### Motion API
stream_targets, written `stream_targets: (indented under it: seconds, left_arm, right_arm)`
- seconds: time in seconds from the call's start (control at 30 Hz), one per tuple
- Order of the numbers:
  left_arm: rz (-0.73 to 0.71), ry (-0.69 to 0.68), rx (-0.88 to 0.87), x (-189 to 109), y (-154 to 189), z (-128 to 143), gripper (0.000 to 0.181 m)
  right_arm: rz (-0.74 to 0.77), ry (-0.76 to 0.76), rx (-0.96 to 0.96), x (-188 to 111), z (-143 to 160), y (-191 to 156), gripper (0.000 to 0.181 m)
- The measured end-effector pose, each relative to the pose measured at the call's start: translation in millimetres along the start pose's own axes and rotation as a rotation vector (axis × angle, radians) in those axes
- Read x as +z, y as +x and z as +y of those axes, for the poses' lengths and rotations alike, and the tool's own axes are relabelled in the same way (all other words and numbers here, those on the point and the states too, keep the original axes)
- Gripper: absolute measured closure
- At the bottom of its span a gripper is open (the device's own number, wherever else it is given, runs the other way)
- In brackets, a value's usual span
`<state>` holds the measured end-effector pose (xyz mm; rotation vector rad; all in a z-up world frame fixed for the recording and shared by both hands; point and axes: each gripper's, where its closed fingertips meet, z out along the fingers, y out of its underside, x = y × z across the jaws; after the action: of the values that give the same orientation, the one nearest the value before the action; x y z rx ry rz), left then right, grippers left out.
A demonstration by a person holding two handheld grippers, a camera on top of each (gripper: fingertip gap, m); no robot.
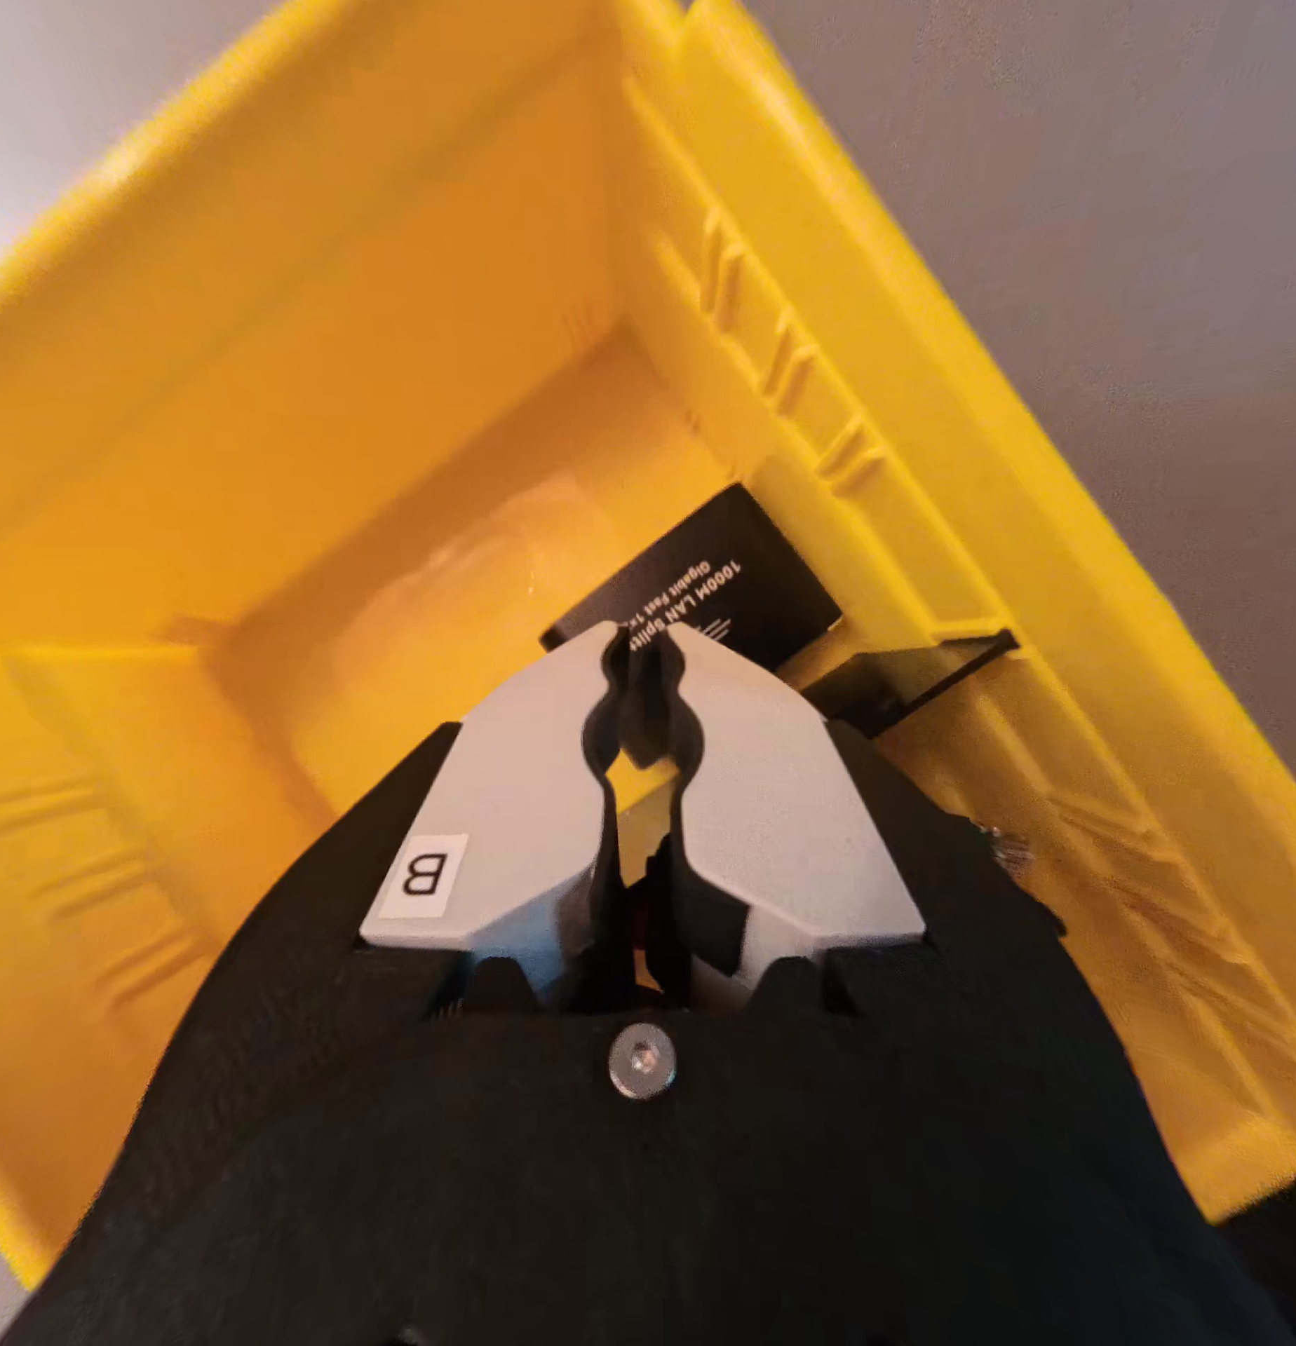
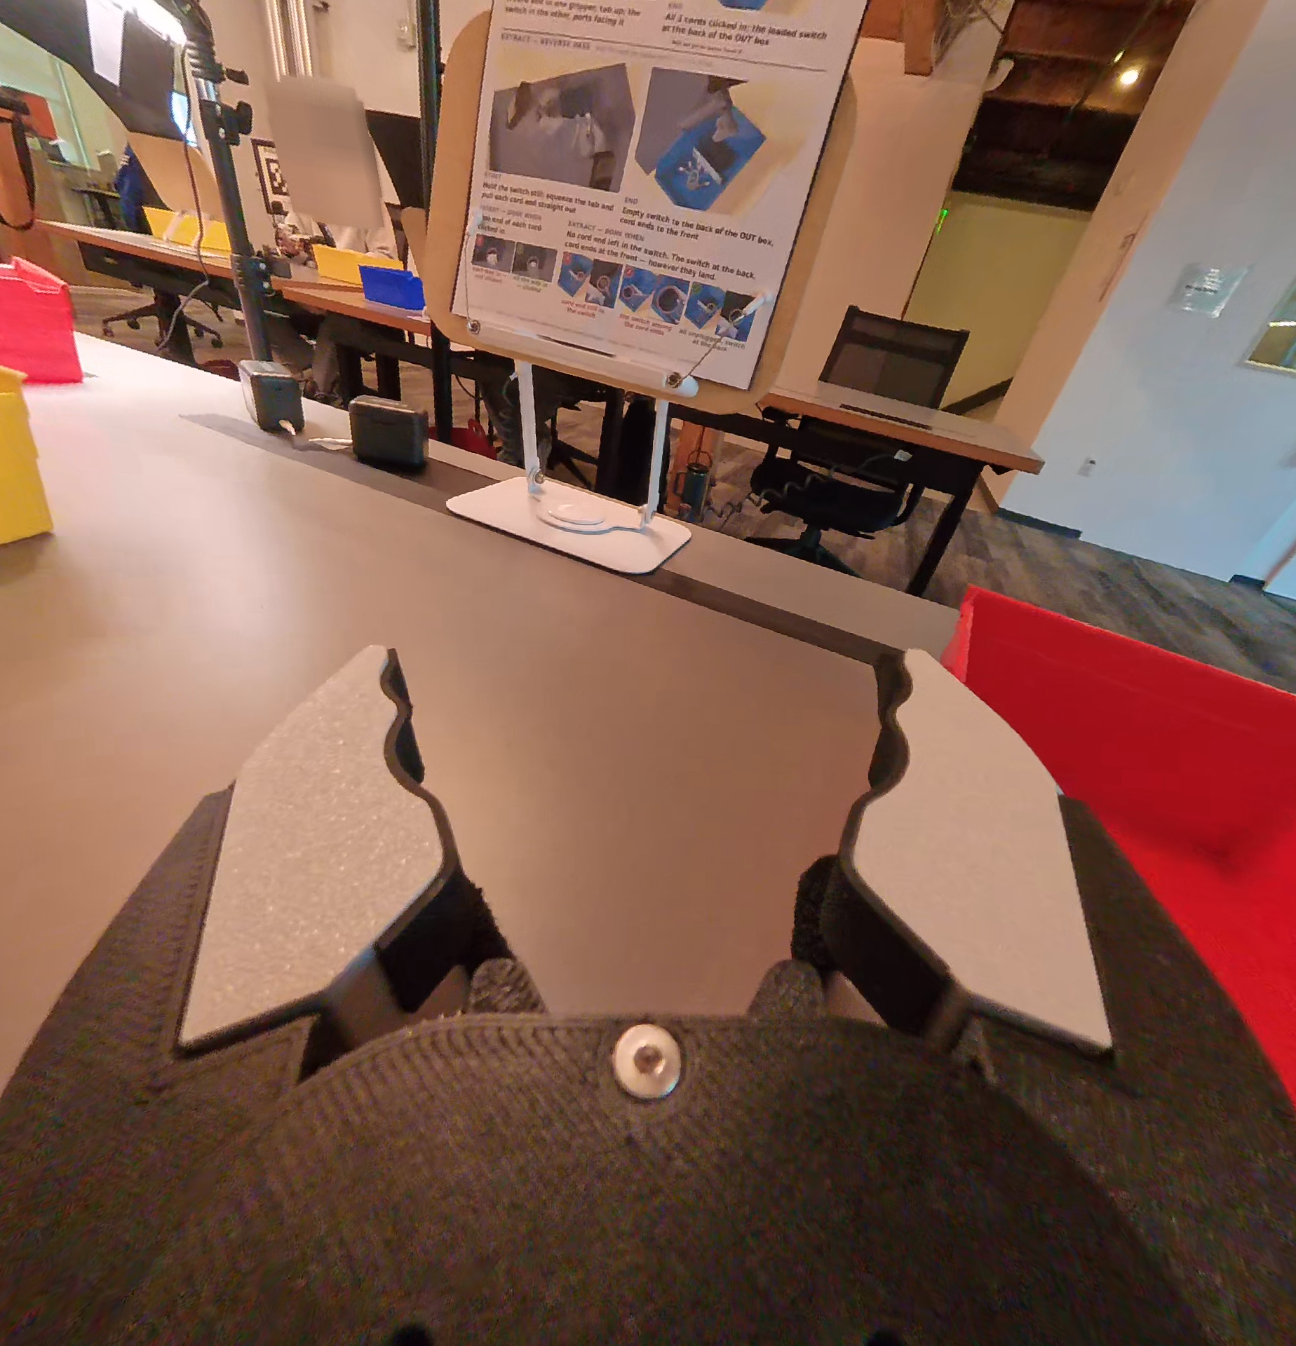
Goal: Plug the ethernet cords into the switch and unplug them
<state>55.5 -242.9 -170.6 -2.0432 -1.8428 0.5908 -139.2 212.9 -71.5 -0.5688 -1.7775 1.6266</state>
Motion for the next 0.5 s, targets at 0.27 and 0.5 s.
stream_targets:
  seconds: [0.27, 0.5]
  left_arm:
    - [0.164, -0.074, 0.067, -6.7, -8.3, 3.3, 0.131]
    - [0.434, -0.399, 0.377, 7.1, -0.3, 10.8, 0.125]
  right_arm:
    - [-0.013, 0.030, -0.009, -1.7, -7.2, -3.6, 0.061]
    - [-0.008, 0.045, -0.002, -0.6, -8.3, -2.6, 0.061]
